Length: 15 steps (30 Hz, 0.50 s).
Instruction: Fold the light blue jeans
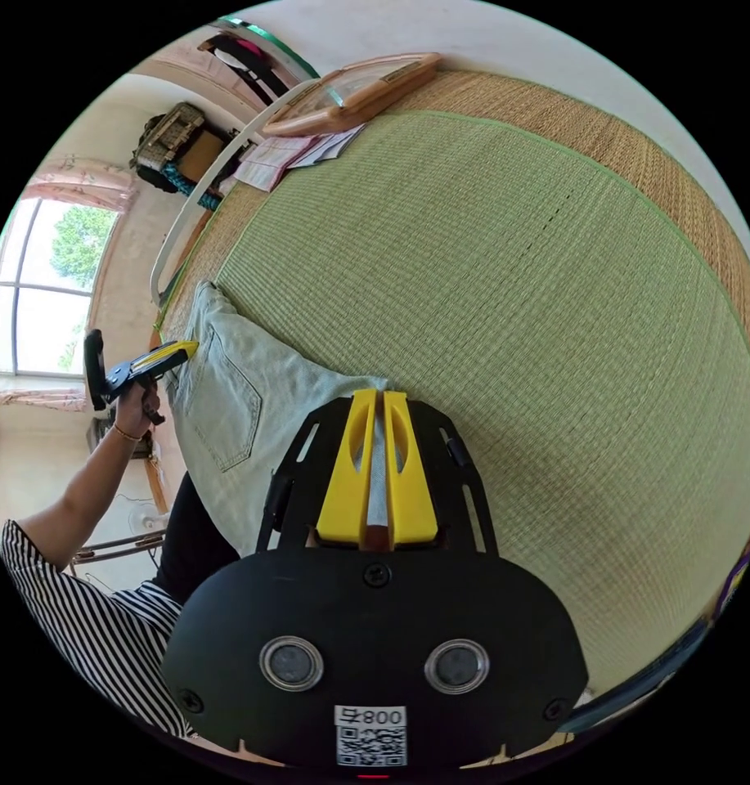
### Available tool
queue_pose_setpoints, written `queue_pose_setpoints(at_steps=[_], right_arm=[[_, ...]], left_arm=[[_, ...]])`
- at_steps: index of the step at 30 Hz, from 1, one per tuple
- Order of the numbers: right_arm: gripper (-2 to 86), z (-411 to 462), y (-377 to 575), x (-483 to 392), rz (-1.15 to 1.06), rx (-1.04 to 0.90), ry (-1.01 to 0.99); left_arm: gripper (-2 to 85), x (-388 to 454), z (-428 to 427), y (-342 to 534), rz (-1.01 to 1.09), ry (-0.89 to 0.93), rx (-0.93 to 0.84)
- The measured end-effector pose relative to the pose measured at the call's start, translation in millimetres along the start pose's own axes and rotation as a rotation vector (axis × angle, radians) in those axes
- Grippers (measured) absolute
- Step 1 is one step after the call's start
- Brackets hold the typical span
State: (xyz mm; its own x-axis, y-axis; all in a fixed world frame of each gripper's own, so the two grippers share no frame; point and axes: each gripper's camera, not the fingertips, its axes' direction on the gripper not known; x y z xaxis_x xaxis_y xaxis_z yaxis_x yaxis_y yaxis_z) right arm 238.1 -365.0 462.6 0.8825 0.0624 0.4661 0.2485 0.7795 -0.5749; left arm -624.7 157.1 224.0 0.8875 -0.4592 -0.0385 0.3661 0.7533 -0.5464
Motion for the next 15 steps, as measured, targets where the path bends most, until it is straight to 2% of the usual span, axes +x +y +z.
queue_pose_setpoints(at_steps=[7,12,15], right_arm=[[0.2,-23,19,-2,0.03,0.084,0.056],[0.1,-17,25,-37,-0.055,0.119,0.027],[0.1,8,16,-56,-0.091,0.05,0.114]], left_arm=[[0.1,6,-20,-13,0.001,0.0,0.111],[0.1,6,5,-31,-0.027,-0.058,0.007],[0.1,7,11,-35,-0.018,-0.058,0.043]])
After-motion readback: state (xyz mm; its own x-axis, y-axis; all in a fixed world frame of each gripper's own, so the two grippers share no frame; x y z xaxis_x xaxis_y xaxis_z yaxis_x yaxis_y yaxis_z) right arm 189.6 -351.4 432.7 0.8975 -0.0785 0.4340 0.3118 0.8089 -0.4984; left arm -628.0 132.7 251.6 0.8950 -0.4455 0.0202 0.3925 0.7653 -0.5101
